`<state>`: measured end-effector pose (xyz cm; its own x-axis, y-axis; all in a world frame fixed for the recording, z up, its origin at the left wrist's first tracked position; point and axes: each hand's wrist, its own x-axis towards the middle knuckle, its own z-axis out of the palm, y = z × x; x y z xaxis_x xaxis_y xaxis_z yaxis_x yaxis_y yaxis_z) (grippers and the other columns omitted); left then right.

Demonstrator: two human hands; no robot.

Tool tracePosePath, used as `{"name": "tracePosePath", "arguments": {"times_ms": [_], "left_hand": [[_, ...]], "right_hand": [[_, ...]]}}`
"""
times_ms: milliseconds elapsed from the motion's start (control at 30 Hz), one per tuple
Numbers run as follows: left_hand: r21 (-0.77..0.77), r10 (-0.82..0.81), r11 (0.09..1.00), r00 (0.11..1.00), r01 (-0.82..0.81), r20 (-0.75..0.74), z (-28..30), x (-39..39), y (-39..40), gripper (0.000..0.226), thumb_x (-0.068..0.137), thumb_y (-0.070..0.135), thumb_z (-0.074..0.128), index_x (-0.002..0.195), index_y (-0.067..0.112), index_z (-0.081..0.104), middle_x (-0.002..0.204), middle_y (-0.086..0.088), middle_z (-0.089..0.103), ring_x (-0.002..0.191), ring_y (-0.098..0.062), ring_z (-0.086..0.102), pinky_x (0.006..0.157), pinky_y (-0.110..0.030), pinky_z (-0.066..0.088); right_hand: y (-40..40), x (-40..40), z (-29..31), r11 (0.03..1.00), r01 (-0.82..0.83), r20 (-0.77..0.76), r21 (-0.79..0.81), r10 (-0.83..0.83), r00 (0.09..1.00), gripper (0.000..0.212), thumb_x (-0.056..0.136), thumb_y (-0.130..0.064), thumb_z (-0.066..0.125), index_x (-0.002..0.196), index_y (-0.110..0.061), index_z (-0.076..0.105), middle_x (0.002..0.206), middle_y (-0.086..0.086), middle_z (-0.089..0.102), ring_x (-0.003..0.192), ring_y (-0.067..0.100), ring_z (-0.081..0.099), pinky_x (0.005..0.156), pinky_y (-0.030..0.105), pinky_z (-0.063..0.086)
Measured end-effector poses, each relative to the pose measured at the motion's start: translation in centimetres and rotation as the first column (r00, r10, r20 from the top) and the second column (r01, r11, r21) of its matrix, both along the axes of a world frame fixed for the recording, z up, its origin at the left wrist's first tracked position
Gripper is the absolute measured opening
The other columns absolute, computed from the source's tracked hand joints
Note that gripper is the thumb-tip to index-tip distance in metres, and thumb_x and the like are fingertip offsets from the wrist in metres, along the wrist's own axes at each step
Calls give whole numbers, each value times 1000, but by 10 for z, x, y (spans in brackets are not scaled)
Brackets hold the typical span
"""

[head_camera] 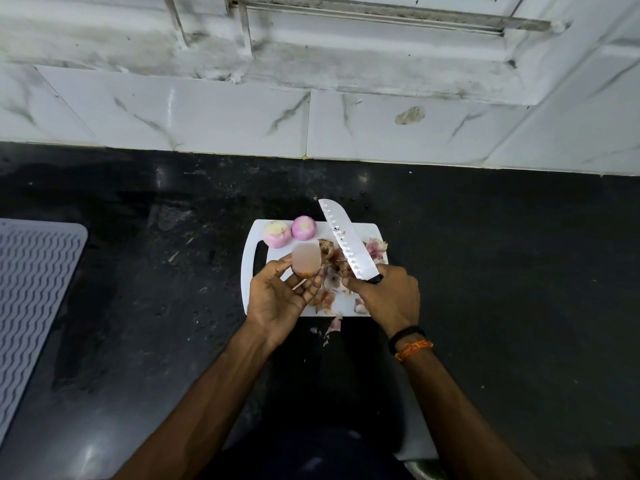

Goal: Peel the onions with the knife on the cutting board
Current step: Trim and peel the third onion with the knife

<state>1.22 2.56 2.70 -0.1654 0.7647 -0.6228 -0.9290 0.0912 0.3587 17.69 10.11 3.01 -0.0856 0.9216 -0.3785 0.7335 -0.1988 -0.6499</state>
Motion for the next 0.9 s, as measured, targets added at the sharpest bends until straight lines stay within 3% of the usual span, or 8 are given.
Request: {"name": "tracePosePath", "arguments": {"times_ms": [133,233,300,400,533,700,800,900], "left_hand": [[-1,-6,1000,1000,6,10,1,-1,0,42,82,16,63,122,4,58,110,-25,62,86,-33,69,81,-38,55],[-12,-8,1000,1000,8,16,0,-1,0,45,80,16,64,123,5,57,111,-25,60,88,-34,68,79,-37,56],[-15,-9,1000,1000,9,21,0,-1,0,45,81,16,64,123,4,57,112,-26,59,91,-35,67,80,-37,57],[-13,-8,1000,1000,8,23,-1,-1,0,46,79,17,65,123,5,57,113,-26,58,92,-35,65,79,-37,57],[-11,-9,1000,1000,9,22,0,0,0,43,80,16,64,121,5,57,112,-25,60,88,-33,67,81,-37,55],[14,-21,1000,1000,21,14,1,0,-1,45,80,16,63,123,4,57,110,-25,63,89,-33,68,80,-37,57],[24,-30,999,999,30,13,0,0,-2,45,82,15,61,126,3,57,116,-25,63,95,-35,67,82,-38,57],[35,-32,999,999,32,23,-2,0,-3,50,82,15,61,130,3,56,122,-26,61,101,-38,65,82,-39,58]], "right_hand": [[4,3,3,1000,-13,-50,-16,12,999,31,74,-37,85,100,-30,70,85,-11,70,68,6,70,60,24,60],[4,4,8,998,-16,-121,-58,8,993,26,75,-29,87,92,-31,67,75,-20,62,58,-3,62,47,9,45],[4,3,9,996,8,-163,-91,-23,986,26,74,-25,87,94,-26,71,78,-14,68,59,3,67,48,14,51],[4,3,9,988,60,-214,-146,-90,973,27,74,-15,86,98,-19,73,84,0,75,67,20,74,58,36,62],[6,8,9,990,36,-190,-136,-62,980,25,74,-2,75,95,-17,74,84,-4,74,67,10,71,47,15,51],[8,7,9,986,-9,-171,-169,-20,985,34,77,-7,76,107,-21,71,97,-8,70,74,2,65,45,6,44],[9,7,9,987,-29,-154,-158,4,988,32,79,-5,72,107,-21,69,92,-11,65,70,-2,60,47,8,44],[6,3,10,990,-19,-156,-137,-3,988,28,76,-8,71,101,-21,70,95,-7,70,76,9,69,59,28,60]]}}
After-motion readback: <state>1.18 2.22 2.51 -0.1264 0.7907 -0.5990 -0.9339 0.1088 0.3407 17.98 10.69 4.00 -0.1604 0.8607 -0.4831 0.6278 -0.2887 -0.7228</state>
